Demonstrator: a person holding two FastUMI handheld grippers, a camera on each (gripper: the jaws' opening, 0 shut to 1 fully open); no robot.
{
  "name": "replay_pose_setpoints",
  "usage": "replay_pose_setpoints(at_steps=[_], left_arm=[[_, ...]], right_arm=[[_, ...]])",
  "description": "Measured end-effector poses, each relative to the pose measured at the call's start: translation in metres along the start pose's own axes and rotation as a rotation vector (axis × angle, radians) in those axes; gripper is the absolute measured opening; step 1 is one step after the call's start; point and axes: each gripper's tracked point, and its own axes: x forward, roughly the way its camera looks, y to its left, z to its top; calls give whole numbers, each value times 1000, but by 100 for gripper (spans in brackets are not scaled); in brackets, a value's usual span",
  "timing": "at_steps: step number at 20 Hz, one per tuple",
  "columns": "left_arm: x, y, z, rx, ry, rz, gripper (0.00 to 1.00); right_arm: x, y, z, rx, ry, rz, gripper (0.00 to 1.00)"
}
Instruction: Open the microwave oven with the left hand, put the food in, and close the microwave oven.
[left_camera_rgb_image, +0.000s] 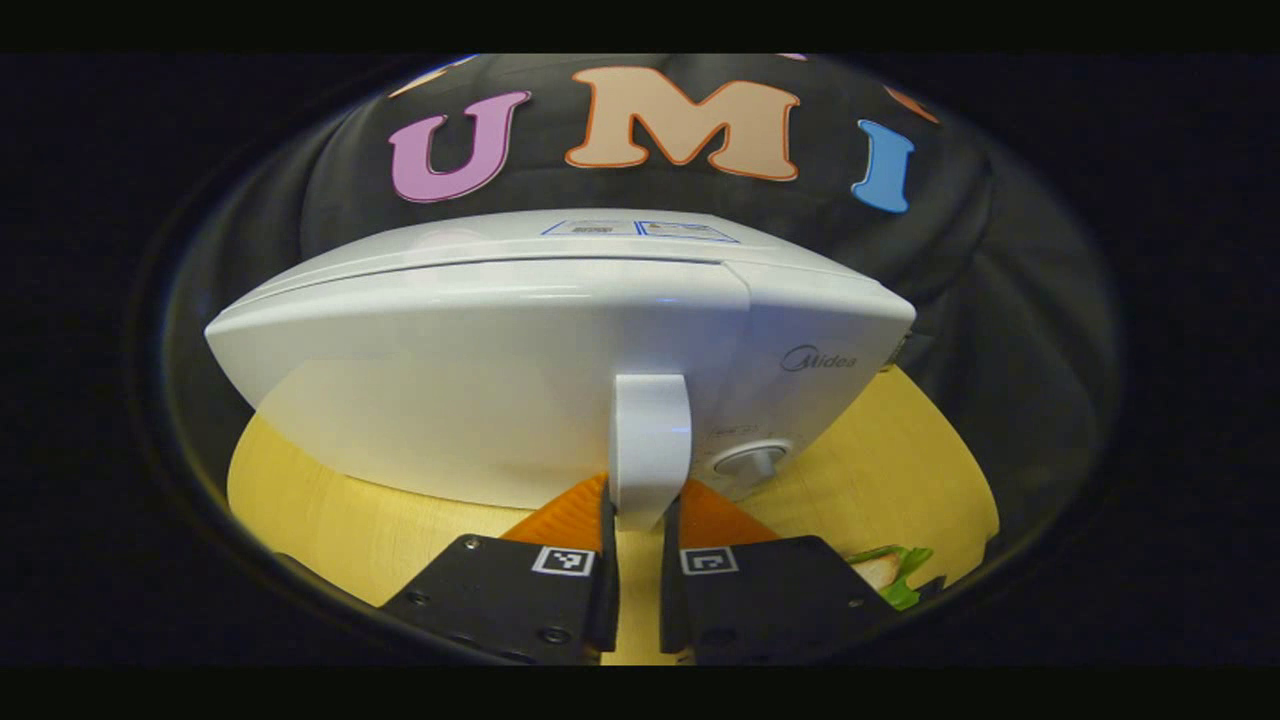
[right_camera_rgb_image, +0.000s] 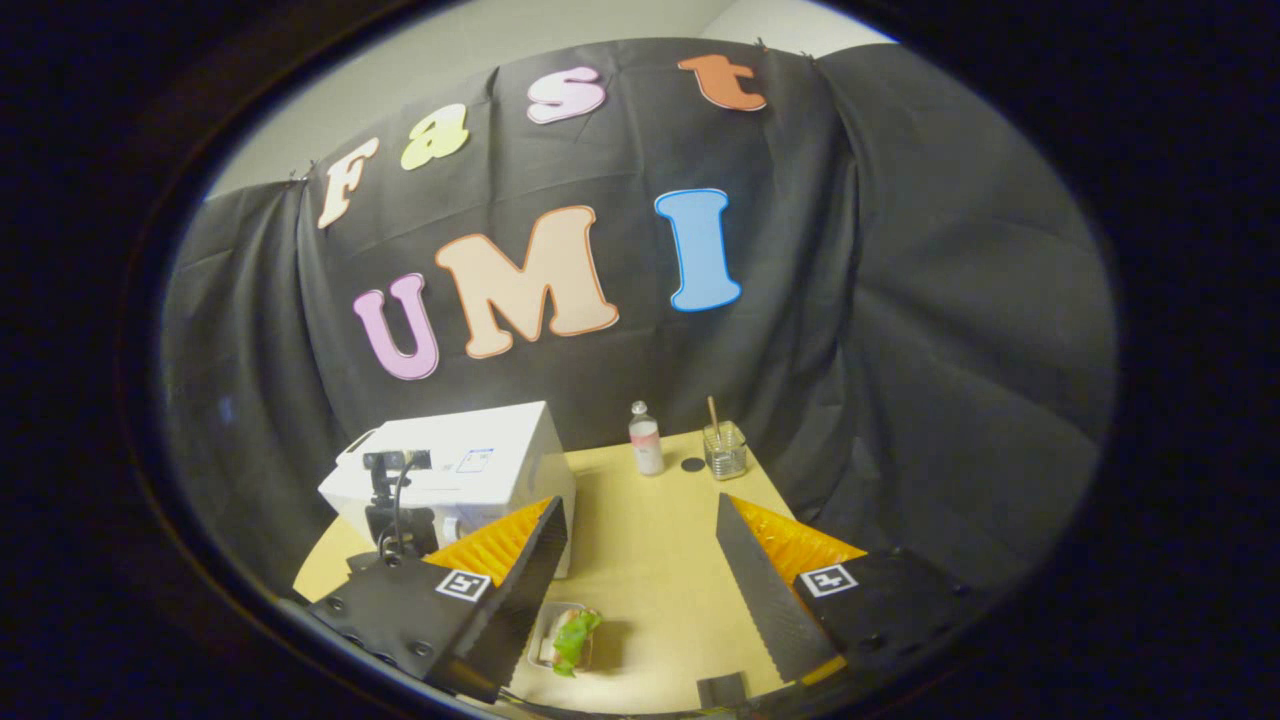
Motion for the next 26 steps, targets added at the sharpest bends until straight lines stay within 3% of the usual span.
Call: replay_pose_setpoints(at_steps=[2, 5, 6, 7, 10, 11, 12, 14, 16, 20, 21, 26], left_arm=[[-1, 0, 1, -1, -30, 10, 17], [-1, 0, 2, -13, -61, 16, 17], [-3, 1, 1, -11, -60, 15, 16], [-2, 0, 2, -9, -61, 8, 14], [-3, 0, 1, -10, -69, 3, 7], [-6, 1, -2, -14, -51, 8, 12], [-18, 1, -11, -22, -43, 9, 12], [-43, 6, -25, 17, -100, -25, 8], [-68, 15, -46, 25, -88, -53, 6], [-106, 34, -73, 63, -84, -96, 16], [-114, 38, -78, 70, -81, -107, 13], [-145, 63, -99, 68, -56, -123, 23]], right_arm=[[-2, 2, -8, -4, 13, 25, 96], [-2, 4, -20, -9, 35, 50, 96], [-3, 6, -25, -10, 44, 59, 92], [-3, 8, -27, -12, 51, 68, 96], [-6, 14, -29, -26, 54, 75, 92], [-7, 16, -30, -27, 54, 72, 96], [-10, 18, -32, -24, 57, 71, 92], [-13, 24, -33, -16, 57, 70, 96], [-17, 32, -36, -15, 55, 69, 92], [-37, 48, -43, -27, 44, 36, 92], [-44, 54, -45, -23, 41, 30, 92], [-83, 80, -68, -10, 47, -3, 92]])
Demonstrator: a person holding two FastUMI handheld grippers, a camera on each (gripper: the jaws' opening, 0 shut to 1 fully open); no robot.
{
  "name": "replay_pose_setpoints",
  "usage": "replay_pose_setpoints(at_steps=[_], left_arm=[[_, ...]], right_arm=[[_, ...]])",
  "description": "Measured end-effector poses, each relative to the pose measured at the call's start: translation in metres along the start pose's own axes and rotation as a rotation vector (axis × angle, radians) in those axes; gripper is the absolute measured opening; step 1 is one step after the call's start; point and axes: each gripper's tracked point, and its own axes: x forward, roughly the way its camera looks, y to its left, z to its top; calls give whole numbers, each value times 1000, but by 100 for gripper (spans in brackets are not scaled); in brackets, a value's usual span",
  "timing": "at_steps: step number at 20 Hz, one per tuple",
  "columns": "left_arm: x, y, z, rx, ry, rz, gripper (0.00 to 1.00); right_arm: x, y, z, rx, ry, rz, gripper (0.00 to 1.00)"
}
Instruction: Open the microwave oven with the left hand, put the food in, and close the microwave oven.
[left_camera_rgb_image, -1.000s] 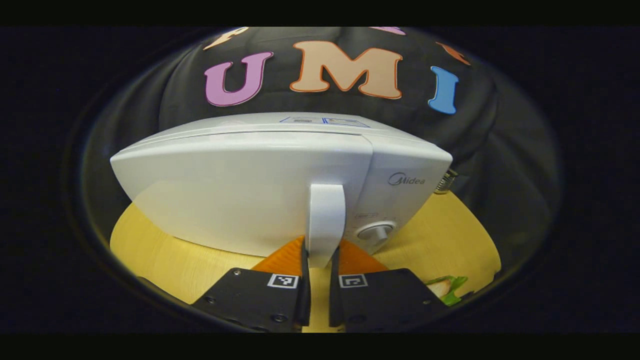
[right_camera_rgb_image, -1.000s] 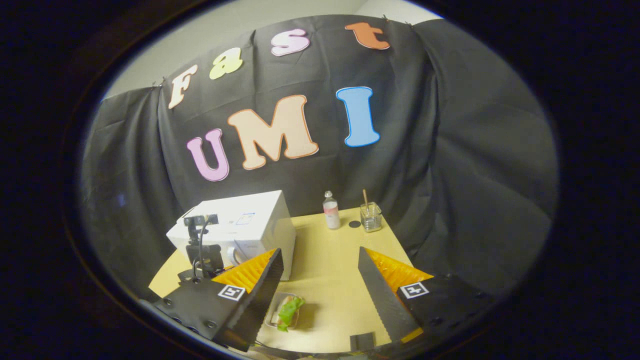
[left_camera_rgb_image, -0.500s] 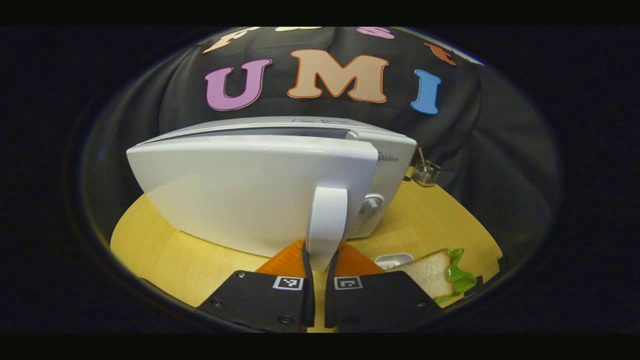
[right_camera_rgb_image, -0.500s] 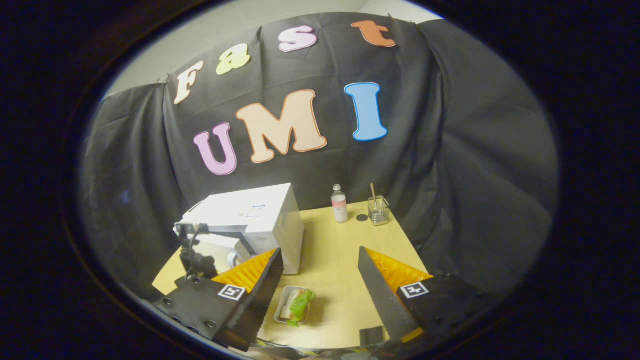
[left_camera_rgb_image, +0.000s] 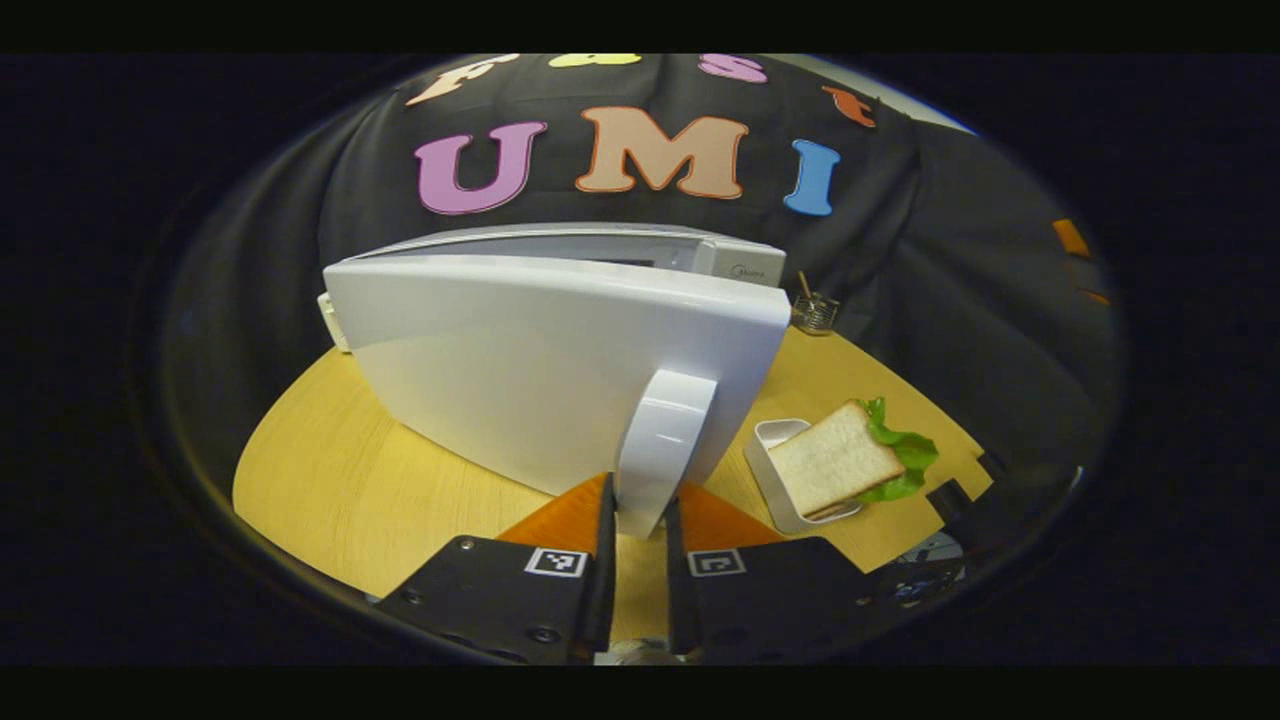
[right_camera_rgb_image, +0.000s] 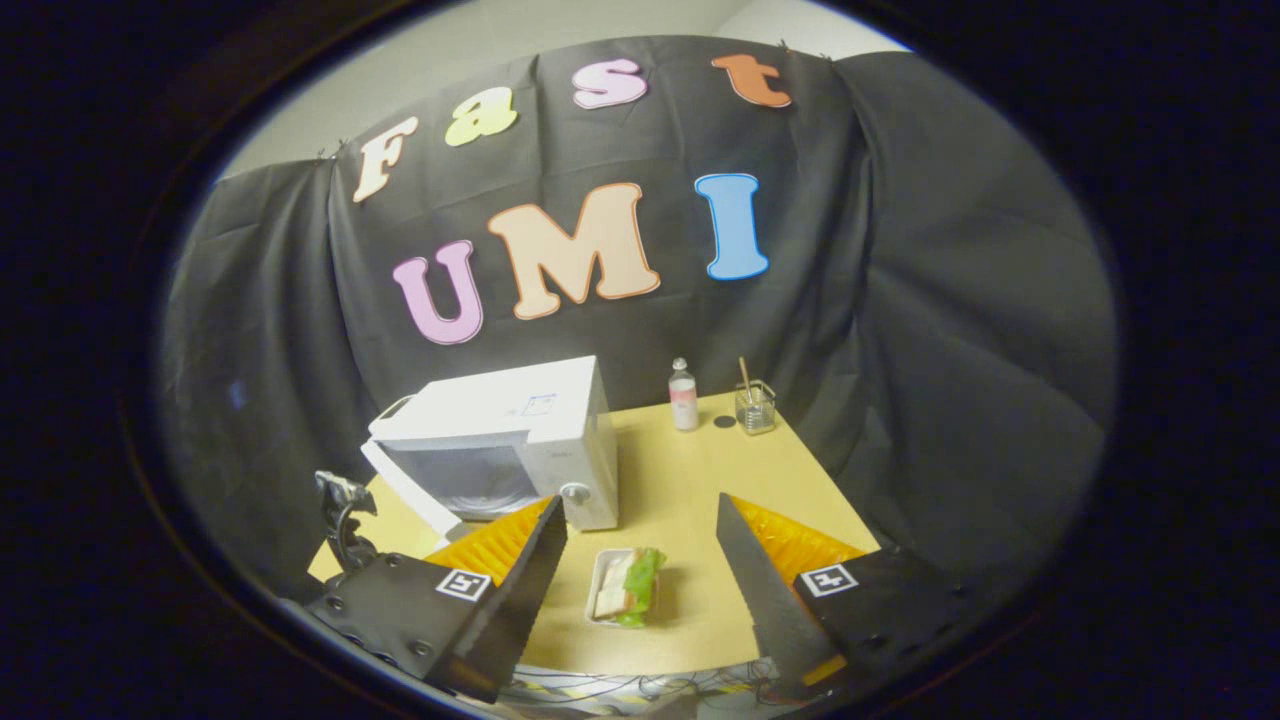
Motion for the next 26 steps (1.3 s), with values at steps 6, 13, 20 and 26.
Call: replay_pose_setpoints(at_steps=[6, 13, 20, 26], left_arm=[[-45, 33, -25, -86, 47, -2, 49], [-82, 87, -36, -139, 23, 59, 83], [-132, 135, -50, -190, 10, 131, 96], [-185, 189, -52, -242, -40, 256, 96]], right_arm=[[-42, 19, -30, 25, 28, -41, 96], [-79, 34, -52, 40, 31, -79, 92], [-99, 51, -69, 48, 34, -91, 92], [-102, 64, -76, 50, 40, -86, 92]])
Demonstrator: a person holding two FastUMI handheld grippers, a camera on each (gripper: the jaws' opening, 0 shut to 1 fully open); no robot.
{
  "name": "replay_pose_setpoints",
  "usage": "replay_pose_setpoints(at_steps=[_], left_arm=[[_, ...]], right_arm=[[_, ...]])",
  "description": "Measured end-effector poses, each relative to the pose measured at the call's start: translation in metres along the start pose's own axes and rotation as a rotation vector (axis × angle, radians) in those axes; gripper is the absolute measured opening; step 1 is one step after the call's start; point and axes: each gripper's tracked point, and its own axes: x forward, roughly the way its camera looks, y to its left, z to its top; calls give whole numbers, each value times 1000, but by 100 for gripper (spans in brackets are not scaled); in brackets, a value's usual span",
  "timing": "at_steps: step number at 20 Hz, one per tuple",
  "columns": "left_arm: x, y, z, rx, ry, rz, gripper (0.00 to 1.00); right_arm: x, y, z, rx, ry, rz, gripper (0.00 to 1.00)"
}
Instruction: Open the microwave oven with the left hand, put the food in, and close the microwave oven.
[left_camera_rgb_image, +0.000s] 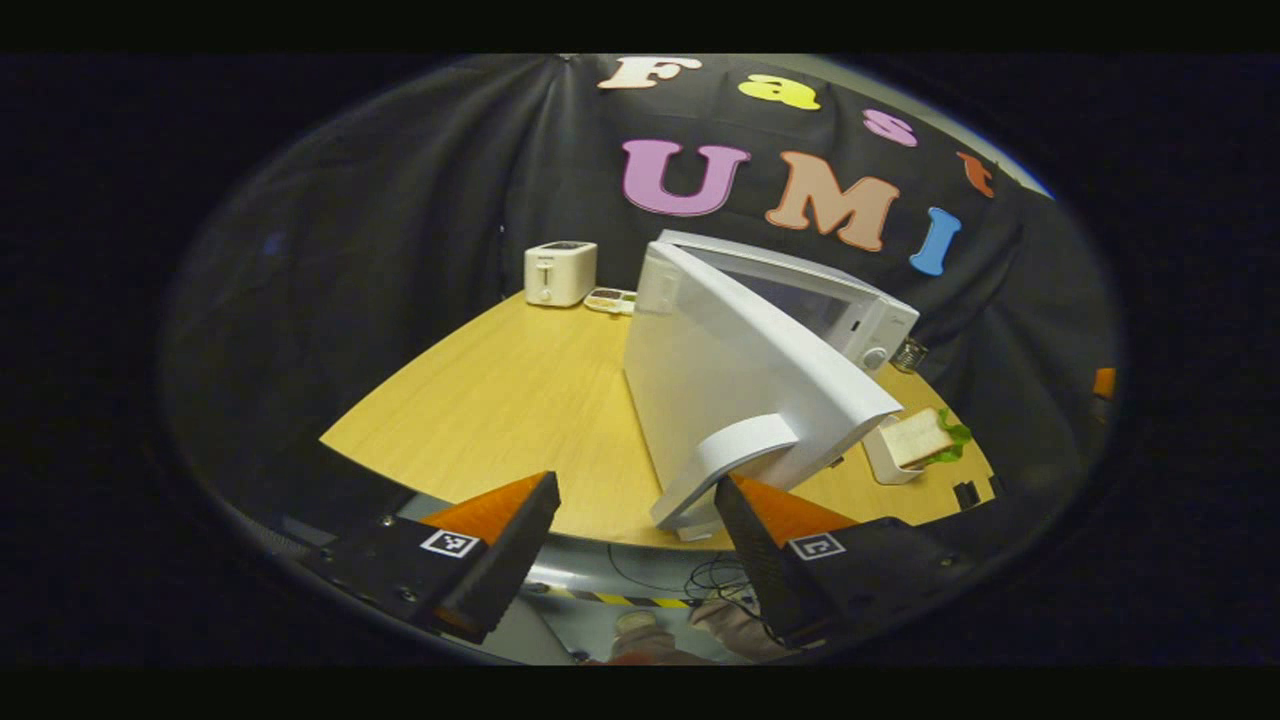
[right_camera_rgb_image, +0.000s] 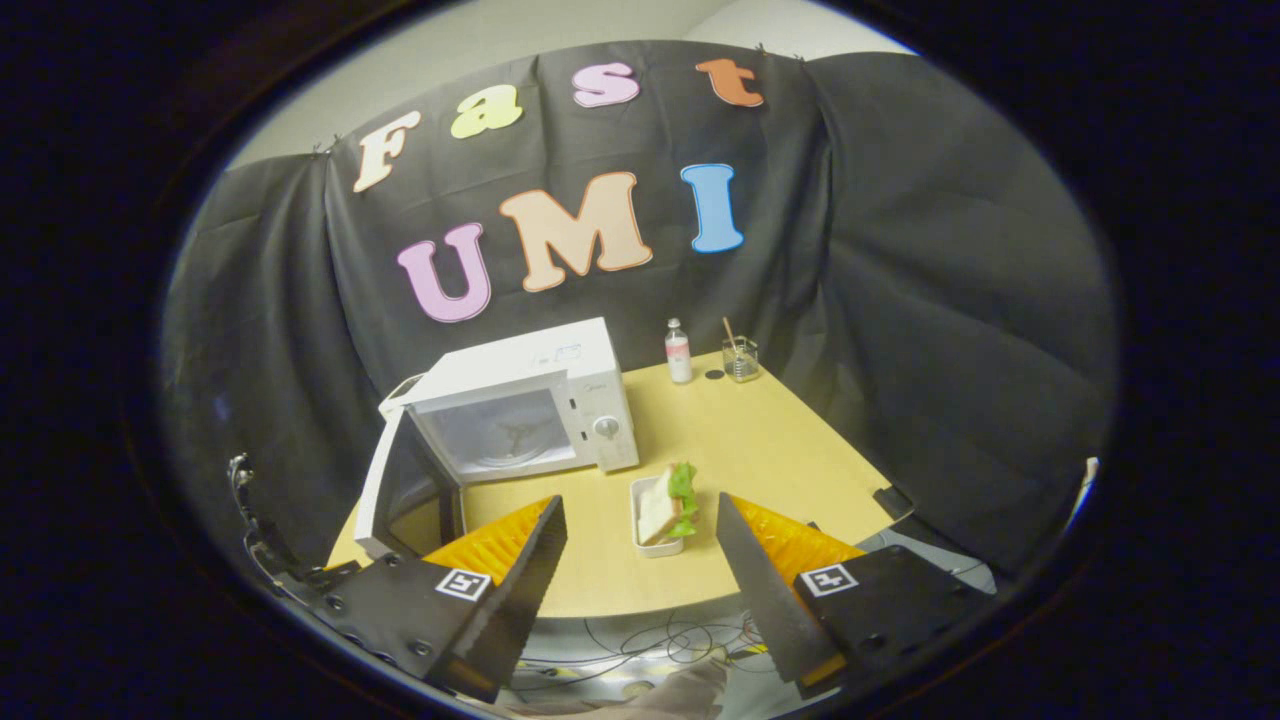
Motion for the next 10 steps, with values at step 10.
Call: replay_pose_setpoints(at_steps=[10], left_arm=[[-69, 97, 65, -87, -190, 309, 95]], right_arm=[[50, -14, -9, -5, 133, -12, 92]])
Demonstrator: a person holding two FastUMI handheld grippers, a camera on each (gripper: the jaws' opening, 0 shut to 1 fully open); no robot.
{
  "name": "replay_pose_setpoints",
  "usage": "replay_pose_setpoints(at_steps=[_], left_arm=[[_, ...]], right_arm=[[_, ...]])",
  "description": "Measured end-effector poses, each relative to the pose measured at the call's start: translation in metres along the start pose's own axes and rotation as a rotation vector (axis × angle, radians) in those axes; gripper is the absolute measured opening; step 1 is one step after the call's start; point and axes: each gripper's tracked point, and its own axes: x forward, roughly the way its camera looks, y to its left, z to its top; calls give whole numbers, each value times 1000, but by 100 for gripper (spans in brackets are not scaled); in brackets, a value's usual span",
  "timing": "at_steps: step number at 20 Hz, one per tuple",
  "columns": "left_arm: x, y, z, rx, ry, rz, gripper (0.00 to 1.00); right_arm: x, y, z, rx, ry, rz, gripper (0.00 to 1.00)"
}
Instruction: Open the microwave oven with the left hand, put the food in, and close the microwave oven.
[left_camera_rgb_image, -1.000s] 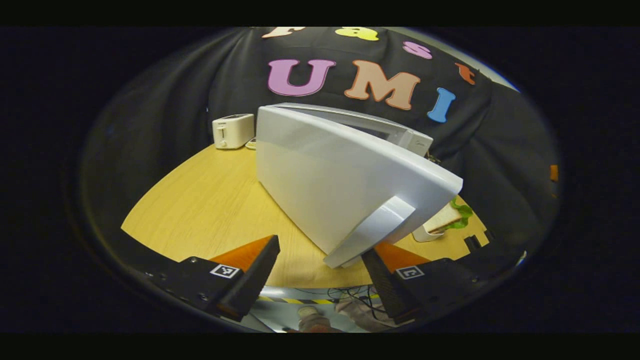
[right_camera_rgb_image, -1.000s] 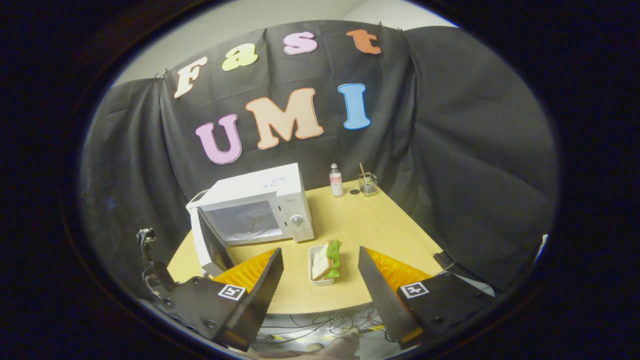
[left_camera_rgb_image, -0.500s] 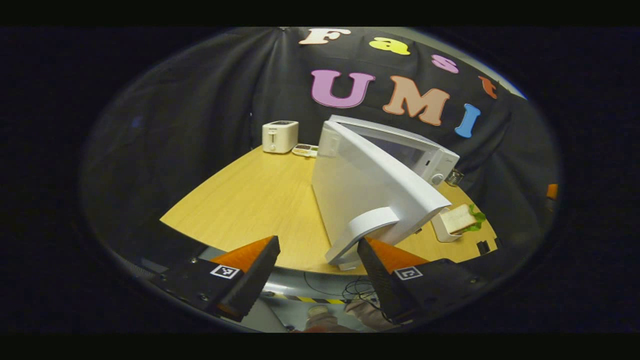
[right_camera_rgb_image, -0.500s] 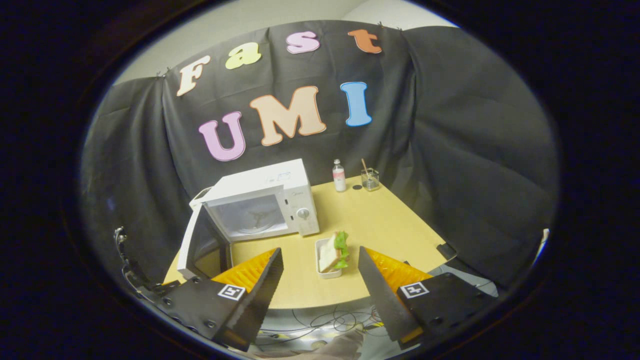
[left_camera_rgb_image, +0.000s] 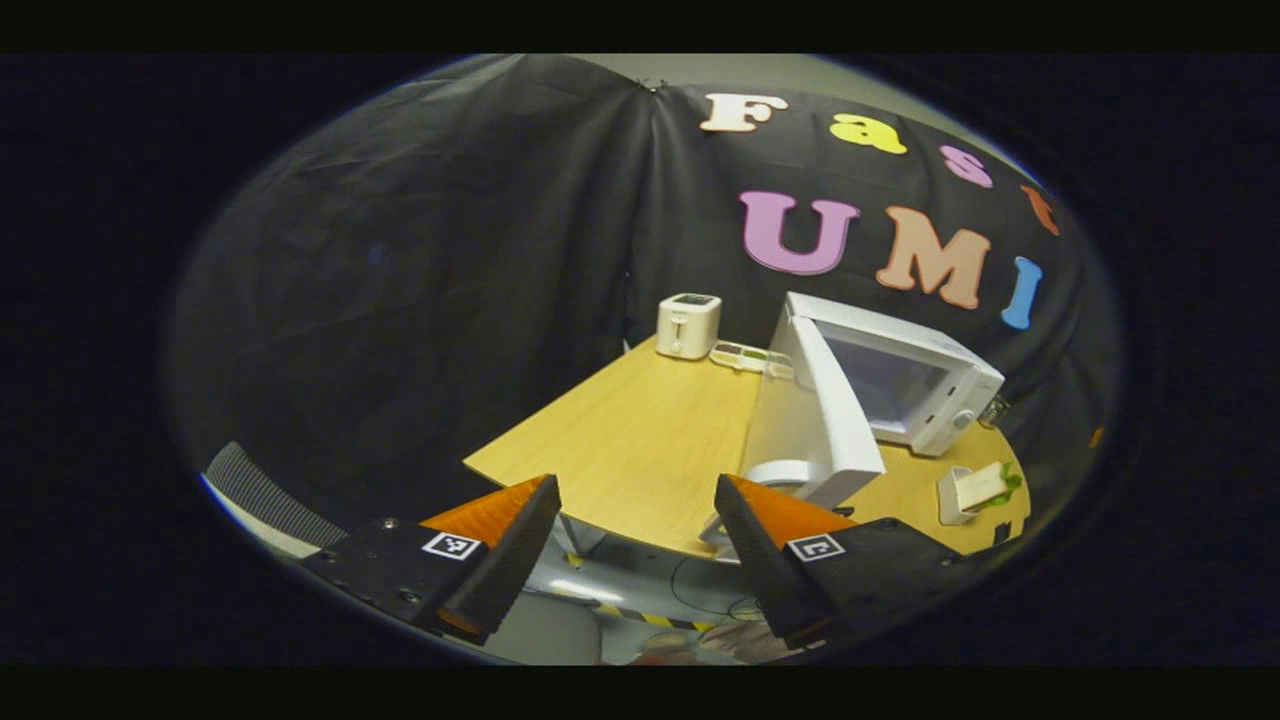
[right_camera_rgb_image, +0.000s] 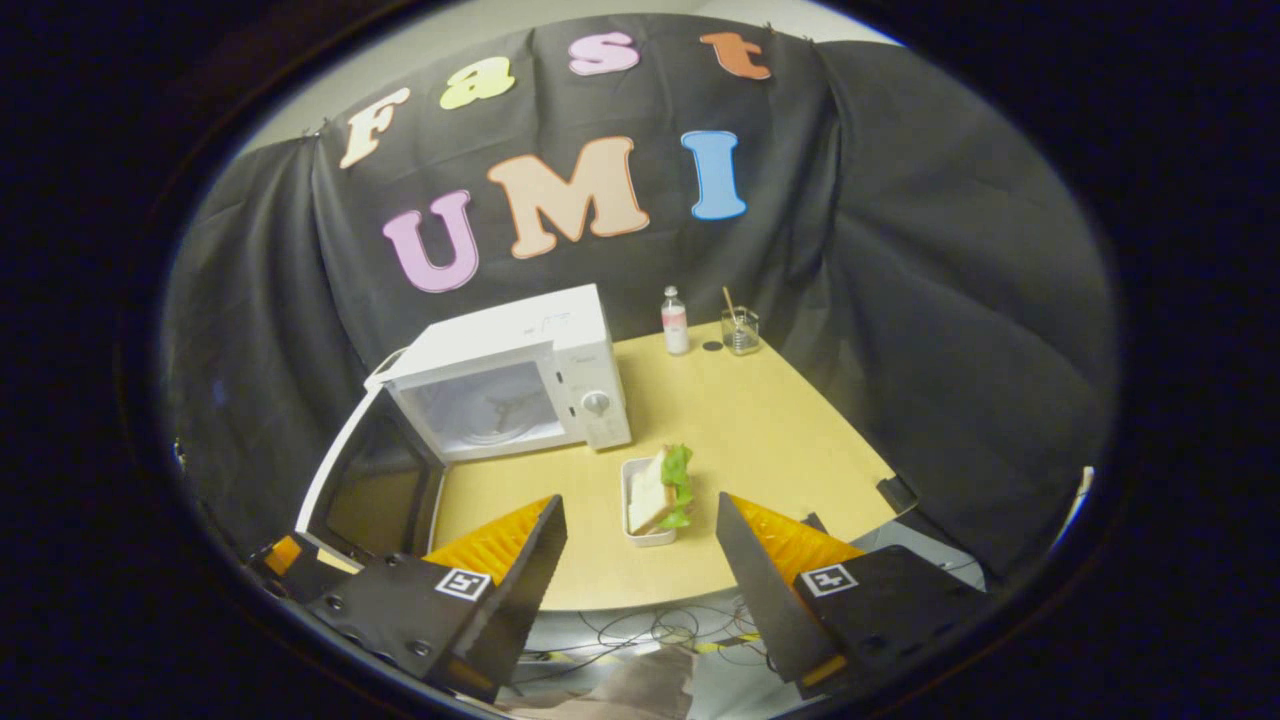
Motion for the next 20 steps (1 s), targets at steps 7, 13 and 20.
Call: replay_pose_setpoints(at_steps=[7, 13, 20], left_arm=[[-10, 10, 78, 12, -220, 218, 94], [3, -17, 122, -86, -316, 271, 94], [15, -27, 129, -110, -336, 346, 95]], right_arm=[[91, 0, 25, 142, 193, 108, 92], [179, -18, -21, 103, 500, 141, 97], [232, -42, -77, -4, 724, 129, 92]])
